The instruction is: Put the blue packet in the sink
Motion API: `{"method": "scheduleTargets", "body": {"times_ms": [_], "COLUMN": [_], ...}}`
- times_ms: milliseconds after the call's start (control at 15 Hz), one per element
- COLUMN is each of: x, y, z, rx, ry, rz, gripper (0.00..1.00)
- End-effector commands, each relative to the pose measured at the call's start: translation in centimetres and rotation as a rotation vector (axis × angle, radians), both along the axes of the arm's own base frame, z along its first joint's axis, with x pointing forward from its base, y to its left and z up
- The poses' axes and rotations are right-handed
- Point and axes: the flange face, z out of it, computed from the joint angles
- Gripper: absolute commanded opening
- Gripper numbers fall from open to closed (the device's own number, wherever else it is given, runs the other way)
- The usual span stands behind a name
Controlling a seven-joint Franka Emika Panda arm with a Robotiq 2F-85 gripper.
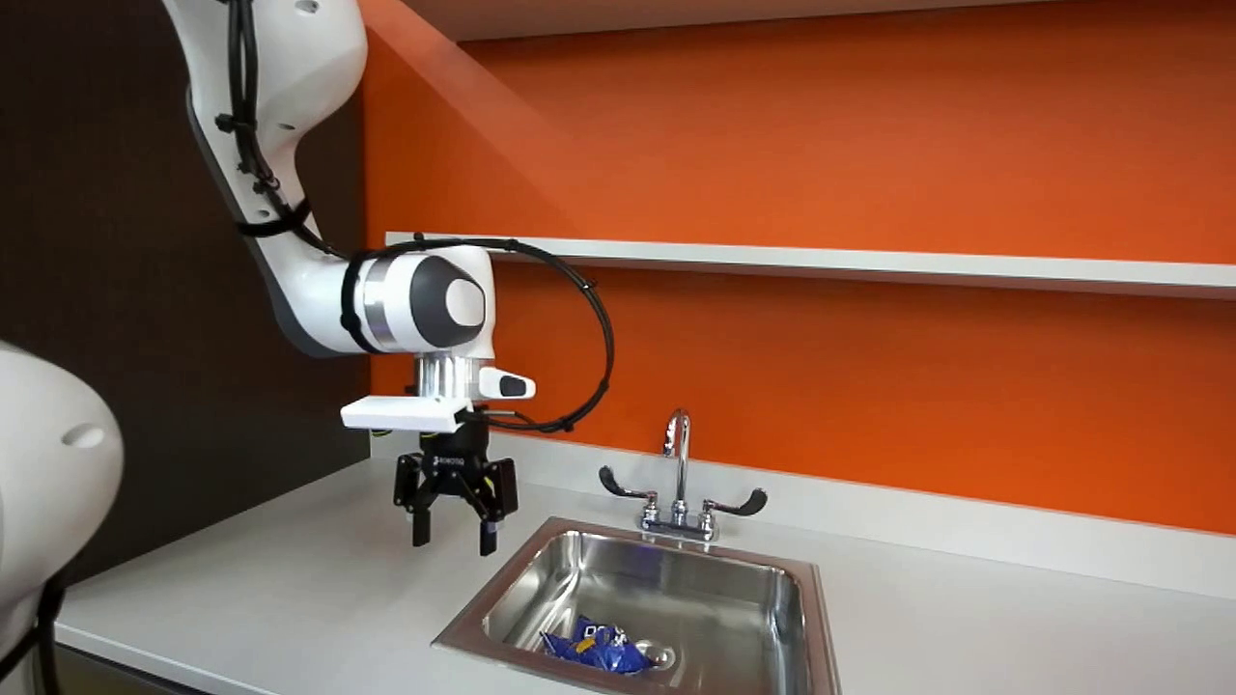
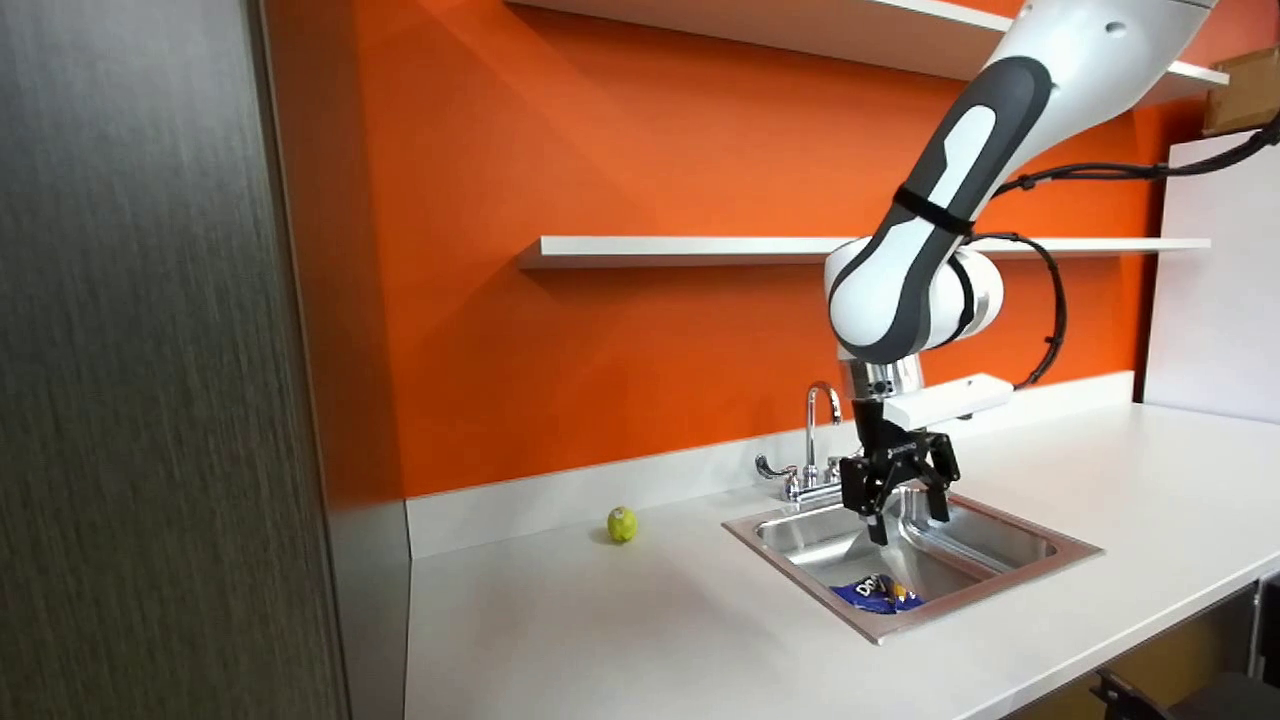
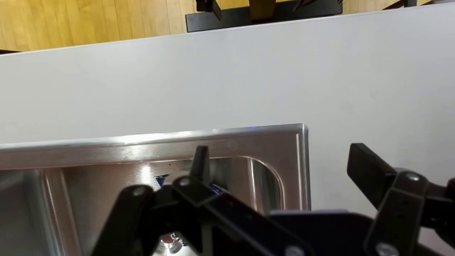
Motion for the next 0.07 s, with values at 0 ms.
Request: {"method": "scheduleTargets", "body": {"times_ms": [0], "x": [-0.02], "y": [0.01], "z": [0.00], "rx": [0.000], "ry": [0.002], "rz": [0.000], "gripper": [1.00]}}
